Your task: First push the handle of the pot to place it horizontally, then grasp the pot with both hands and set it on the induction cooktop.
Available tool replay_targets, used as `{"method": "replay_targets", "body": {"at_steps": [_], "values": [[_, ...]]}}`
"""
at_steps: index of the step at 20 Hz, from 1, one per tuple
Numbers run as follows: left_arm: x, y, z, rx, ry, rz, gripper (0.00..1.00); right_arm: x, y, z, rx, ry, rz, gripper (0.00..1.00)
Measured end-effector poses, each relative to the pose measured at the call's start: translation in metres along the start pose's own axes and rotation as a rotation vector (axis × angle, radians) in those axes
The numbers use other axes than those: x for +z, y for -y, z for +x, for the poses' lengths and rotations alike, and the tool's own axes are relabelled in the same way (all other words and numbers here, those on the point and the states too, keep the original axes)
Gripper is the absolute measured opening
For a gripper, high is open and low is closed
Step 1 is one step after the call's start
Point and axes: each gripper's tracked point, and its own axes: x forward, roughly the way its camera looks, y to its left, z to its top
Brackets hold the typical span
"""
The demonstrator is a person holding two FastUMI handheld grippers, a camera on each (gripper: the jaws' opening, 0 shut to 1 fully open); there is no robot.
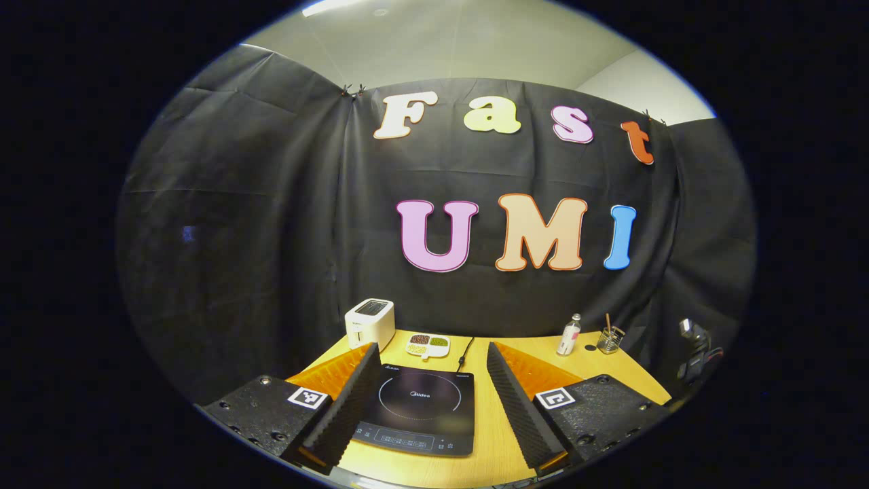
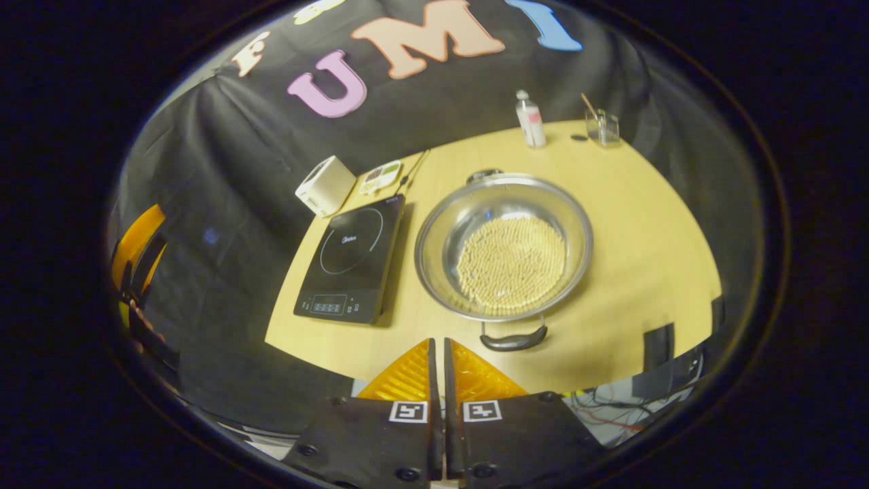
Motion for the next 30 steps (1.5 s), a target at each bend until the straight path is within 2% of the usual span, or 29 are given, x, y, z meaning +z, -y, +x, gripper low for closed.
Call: {"method": "replay_targets", "body": {"at_steps": [1,2,4,5,8,9,10,11,12,17,18,21,22,23,29,30], "values": [[-0.002,-0.002,0.001,0.004,-0.002,0.009,0.92,-0.006,0.001,0.009,0.004,-0.037,0.019,0.0],[-0.004,-0.002,0.002,0.005,-0.007,0.014,0.92,-0.01,0.003,0.017,0.005,-0.069,0.031,0.05],[-0.007,-0.005,0.002,0.011,-0.018,0.009,0.92,-0.016,0.007,0.028,0.003,-0.111,0.053,0.05],[-0.009,-0.008,0.003,0.02,-0.023,0.001,0.92,-0.019,0.007,0.035,0.0,-0.126,0.059,0.0],[-0.014,-0.018,0.005,0.053,-0.039,-0.018,0.92,-0.023,0.018,0.053,-0.039,-0.174,0.05,0.0],[-0.016,-0.021,0.006,0.063,-0.041,-0.015,0.92,-0.024,0.024,0.058,-0.053,-0.192,0.045,0.05],[-0.016,-0.025,0.007,0.073,-0.043,-0.009,0.92,-0.025,0.027,0.063,-0.064,-0.205,0.043,0.05],[-0.016,-0.03,0.007,0.083,-0.044,-0.003,0.96,-0.026,0.03,0.067,-0.072,-0.214,0.045,0.05],[-0.016,-0.033,0.007,0.091,-0.046,0.002,0.92,-0.026,0.031,0.071,-0.075,-0.222,0.05,0.05],[-0.02,-0.029,0.011,0.07,-0.053,-0.01,0.92,-0.024,0.044,0.079,-0.107,-0.225,0.06,0.05],[-0.022,-0.028,0.012,0.064,-0.055,-0.009,0.96,-0.021,0.045,0.08,-0.102,-0.219,0.076,0.0],[-0.025,-0.024,0.016,0.05,-0.062,-0.01,0.92,-0.013,0.053,0.077,-0.11,-0.197,0.098,0.02],[-0.025,-0.023,0.017,0.046,-0.063,-0.014,0.92,-0.011,0.057,0.077,-0.118,-0.194,0.099,0.0],[-0.026,-0.022,0.019,0.041,-0.063,-0.019,0.96,-0.01,0.061,0.076,-0.13,-0.191,0.098,0.0],[-0.032,-0.021,0.025,0.039,-0.079,-0.044,0.96,-0.002,0.1,0.069,-0.236,-0.185,0.065,0.02],[-0.033,-0.021,0.026,0.043,-0.085,-0.042,0.99,0.001,0.106,0.067,-0.252,-0.181,0.066,0.02]]}}
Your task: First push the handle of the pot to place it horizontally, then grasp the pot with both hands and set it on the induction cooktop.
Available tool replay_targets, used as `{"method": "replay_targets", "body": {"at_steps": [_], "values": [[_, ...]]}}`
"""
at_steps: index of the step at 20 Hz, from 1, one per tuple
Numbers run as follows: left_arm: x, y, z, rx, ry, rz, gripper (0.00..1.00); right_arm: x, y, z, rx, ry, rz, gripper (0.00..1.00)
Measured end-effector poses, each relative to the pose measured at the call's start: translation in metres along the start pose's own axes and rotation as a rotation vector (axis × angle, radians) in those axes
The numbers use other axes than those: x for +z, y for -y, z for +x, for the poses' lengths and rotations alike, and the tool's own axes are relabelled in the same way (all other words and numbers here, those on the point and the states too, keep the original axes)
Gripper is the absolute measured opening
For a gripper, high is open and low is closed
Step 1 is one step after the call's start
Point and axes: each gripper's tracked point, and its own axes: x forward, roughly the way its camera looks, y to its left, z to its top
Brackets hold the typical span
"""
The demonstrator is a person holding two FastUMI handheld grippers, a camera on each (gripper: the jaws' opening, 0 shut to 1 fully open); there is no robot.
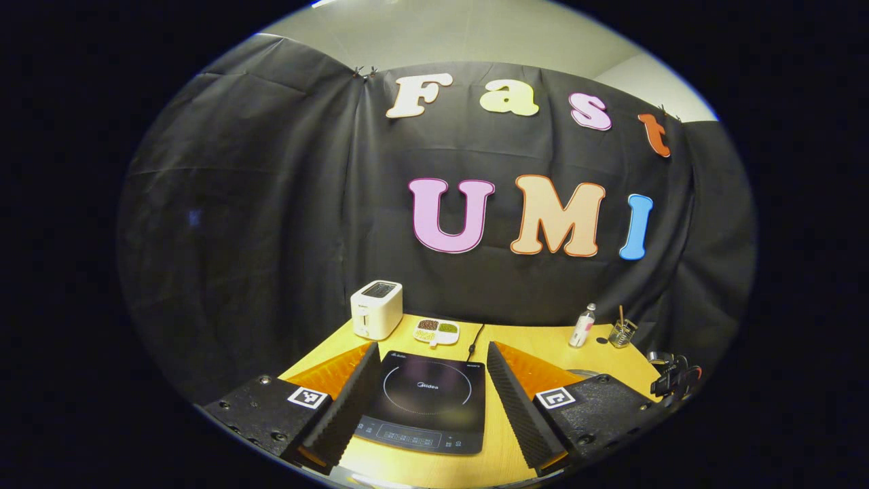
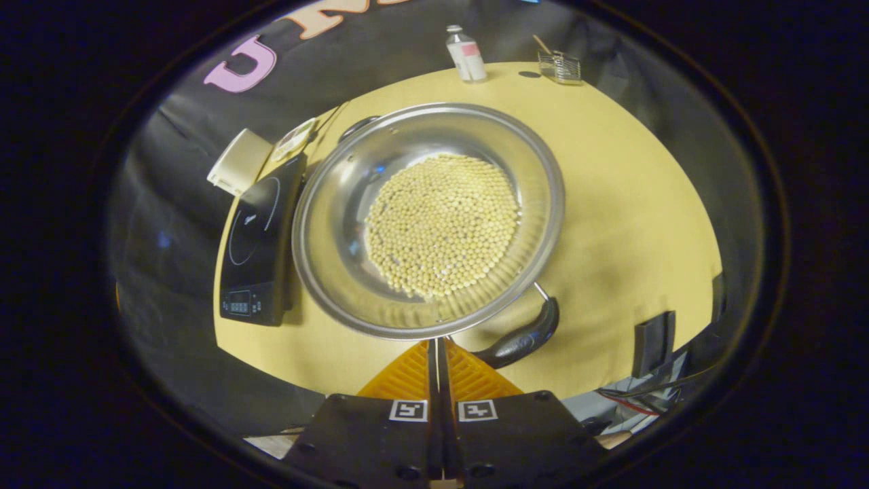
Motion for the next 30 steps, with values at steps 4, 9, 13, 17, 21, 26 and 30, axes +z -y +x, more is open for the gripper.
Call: {"method": "replay_targets", "body": {"at_steps": [4,9,13,17,21,26,30], "values": [[-0.003,0.0,0.004,0.007,-0.013,0.008,0.99,0.012,0.028,-0.002,-0.041,0.012,0.028,0.0],[-0.009,0.007,0.017,0.015,-0.038,0.017,0.96,0.03,0.055,-0.003,-0.07,0.019,0.06,0.0],[-0.013,0.024,0.031,0.027,-0.055,0.0,0.96,0.046,0.068,0.001,-0.072,0.0,0.052,0.0],[-0.005,0.048,0.044,0.031,-0.04,-0.022,0.92,0.066,0.085,0.005,-0.076,-0.017,0.042,0.0],[-0.004,0.063,0.052,0.071,-0.048,-0.005,0.92,0.084,0.094,0.011,-0.059,-0.04,0.037,0.02],[-0.008,0.065,0.056,0.133,-0.057,0.007,0.96,0.107,0.102,0.017,-0.046,-0.06,0.006,0.0],[-0.016,0.063,0.058,0.181,-0.089,0.016,0.96,0.127,0.103,0.022,-0.035,-0.073,-0.005,0.03]]}}
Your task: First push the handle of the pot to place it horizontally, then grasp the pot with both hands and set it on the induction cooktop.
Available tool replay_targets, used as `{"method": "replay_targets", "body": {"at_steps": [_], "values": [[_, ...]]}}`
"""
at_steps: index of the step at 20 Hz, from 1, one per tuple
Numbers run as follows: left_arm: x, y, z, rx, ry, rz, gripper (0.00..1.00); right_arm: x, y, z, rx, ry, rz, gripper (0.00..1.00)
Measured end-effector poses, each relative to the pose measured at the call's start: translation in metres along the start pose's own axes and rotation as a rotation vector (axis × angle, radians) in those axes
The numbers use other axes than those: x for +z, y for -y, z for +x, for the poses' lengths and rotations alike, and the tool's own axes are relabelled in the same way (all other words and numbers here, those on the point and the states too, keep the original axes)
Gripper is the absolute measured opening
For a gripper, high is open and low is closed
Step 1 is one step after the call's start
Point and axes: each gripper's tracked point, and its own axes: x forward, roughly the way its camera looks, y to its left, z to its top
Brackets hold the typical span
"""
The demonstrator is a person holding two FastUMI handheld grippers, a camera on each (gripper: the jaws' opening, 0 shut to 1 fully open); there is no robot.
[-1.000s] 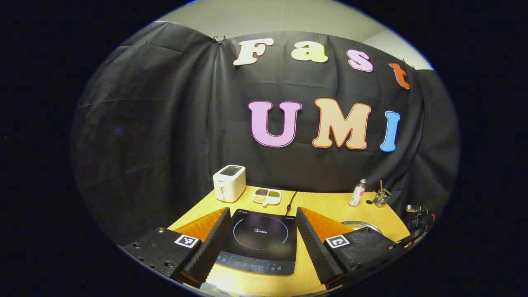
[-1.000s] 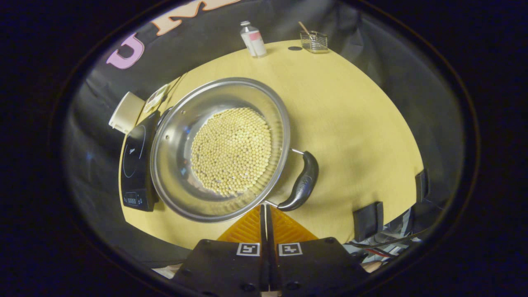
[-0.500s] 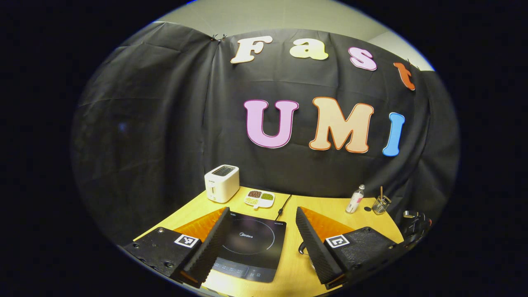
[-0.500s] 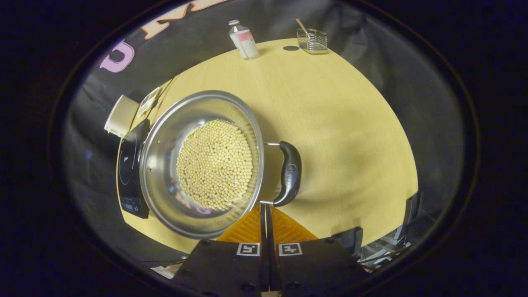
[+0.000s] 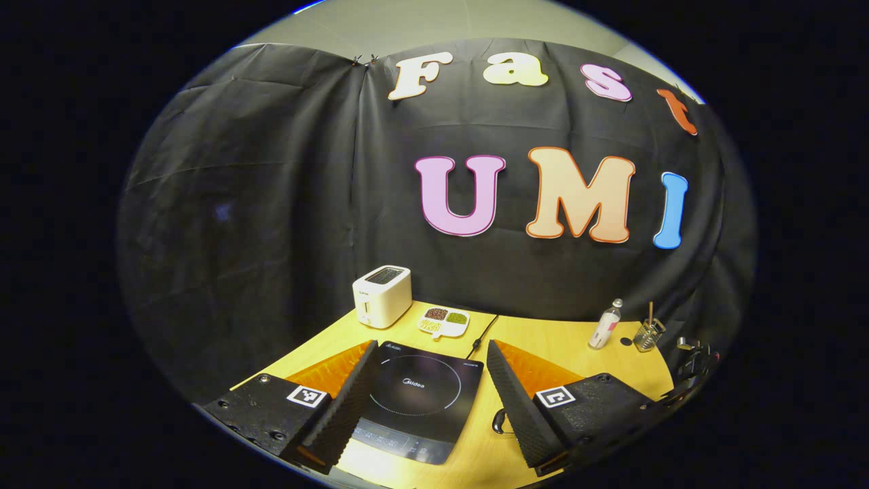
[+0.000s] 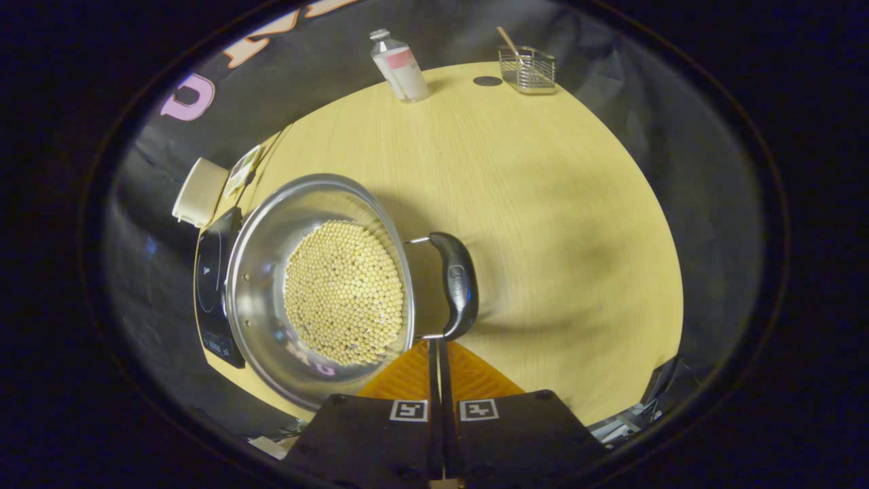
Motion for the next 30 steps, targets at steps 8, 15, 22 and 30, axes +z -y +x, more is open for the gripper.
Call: {"method": "replay_targets", "body": {"at_steps": [8,15,22,30], "values": [[-0.012,0.015,0.012,0.002,-0.06,0.003,0.96,0.008,0.0,-0.005,0.056,-0.017,0.03,0.03],[-0.047,0.042,0.029,-0.056,-0.193,-0.037,0.96,0.041,0.001,-0.041,0.194,0.048,0.188,0.24],[-0.093,0.076,0.038,-0.152,-0.346,-0.068,1.0,0.067,0.005,-0.037,0.254,0.078,0.211,1.0],[-0.182,0.106,0.042,-0.235,-0.655,-0.057,0.96,0.063,0.004,0.0,0.243,0.006,0.115,1.0]]}}
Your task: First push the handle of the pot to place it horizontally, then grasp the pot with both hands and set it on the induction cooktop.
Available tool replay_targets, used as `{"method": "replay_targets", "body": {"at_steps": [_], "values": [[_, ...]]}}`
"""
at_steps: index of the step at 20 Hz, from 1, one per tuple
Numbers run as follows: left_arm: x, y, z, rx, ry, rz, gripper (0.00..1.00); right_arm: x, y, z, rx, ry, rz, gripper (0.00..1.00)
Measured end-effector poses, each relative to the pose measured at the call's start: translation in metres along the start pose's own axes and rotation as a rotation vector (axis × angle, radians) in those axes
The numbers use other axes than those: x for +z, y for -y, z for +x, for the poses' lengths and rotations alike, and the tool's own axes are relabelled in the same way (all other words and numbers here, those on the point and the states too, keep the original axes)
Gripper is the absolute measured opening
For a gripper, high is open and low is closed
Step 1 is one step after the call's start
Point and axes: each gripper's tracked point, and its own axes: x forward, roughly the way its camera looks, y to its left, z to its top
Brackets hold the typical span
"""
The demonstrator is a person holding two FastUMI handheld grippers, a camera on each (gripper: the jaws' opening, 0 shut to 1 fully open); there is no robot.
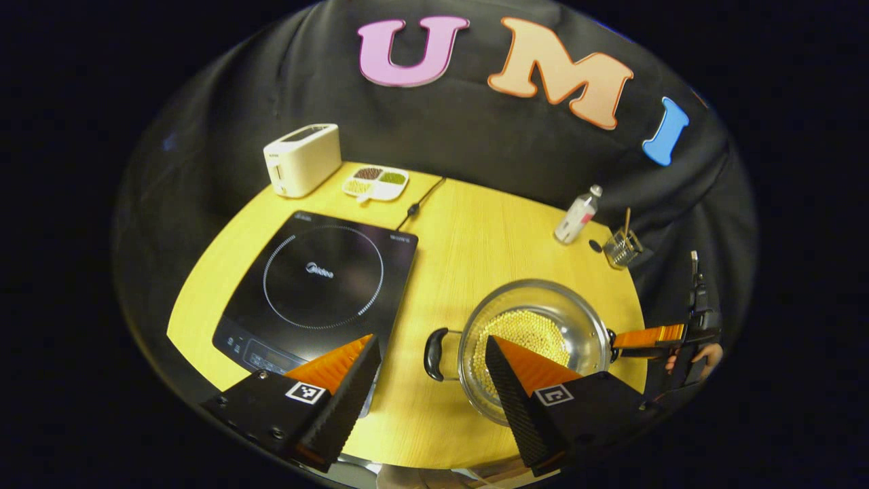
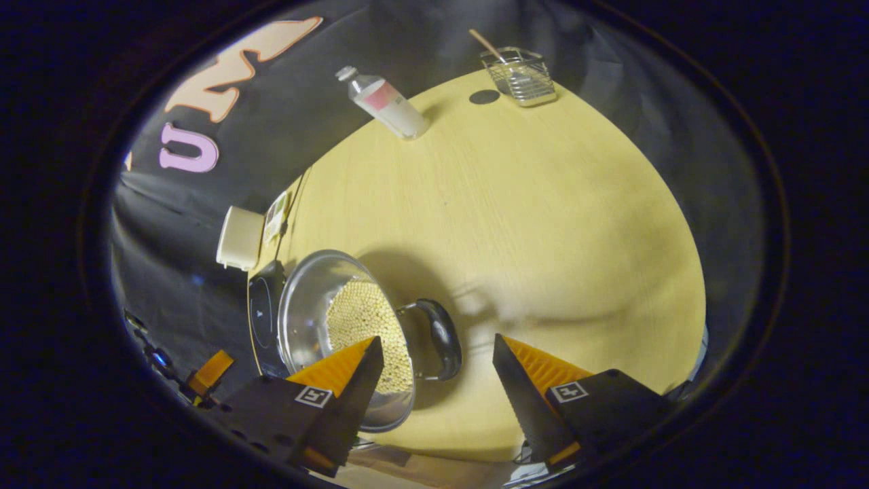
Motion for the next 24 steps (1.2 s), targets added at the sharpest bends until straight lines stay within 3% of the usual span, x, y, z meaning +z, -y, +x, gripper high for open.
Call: {"method": "replay_targets", "body": {"at_steps": [4,5,7,8,9,10,16,17,19,23,24], "values": [[-0.012,0.008,0.027,-0.03,-0.105,-0.028,0.96,-0.006,-0.004,0.019,0.024,-0.061,-0.025,1.0],[-0.013,0.009,0.033,-0.033,-0.129,-0.025,0.96,-0.007,-0.004,0.023,0.027,-0.074,-0.032,0.93],[-0.019,0.007,0.046,-0.018,-0.181,-0.018,0.95,-0.01,-0.003,0.032,0.026,-0.1,-0.043,0.93],[-0.023,0.007,0.051,-0.015,-0.206,-0.014,0.95,-0.011,-0.003,0.037,0.028,-0.112,-0.052,1.0],[-0.027,0.008,0.056,-0.02,-0.237,-0.01,0.95,-0.015,-0.003,0.04,0.03,-0.124,-0.06,1.0],[-0.031,0.011,0.061,-0.025,-0.268,-0.011,0.94,-0.016,-0.002,0.045,0.029,-0.135,-0.069,0.93],[-0.04,0.014,0.084,0.007,-0.361,0.019,0.94,-0.025,-0.002,0.065,0.038,-0.186,-0.098,0.93],[-0.043,0.015,0.086,0.009,-0.377,0.026,0.93,-0.025,-0.006,0.066,0.051,-0.194,-0.097,0.99],[-0.05,0.016,0.093,0.014,-0.415,0.027,0.93,-0.023,-0.01,0.068,0.064,-0.199,-0.098,0.92],[-0.066,0.013,0.103,0.035,-0.481,0.034,0.92,-0.025,-0.012,0.067,0.064,-0.205,-0.1,0.89],[-0.068,0.011,0.105,0.05,-0.494,0.036,0.97,-0.025,-0.009,0.068,0.049,-0.205,-0.105,0.82]]}}
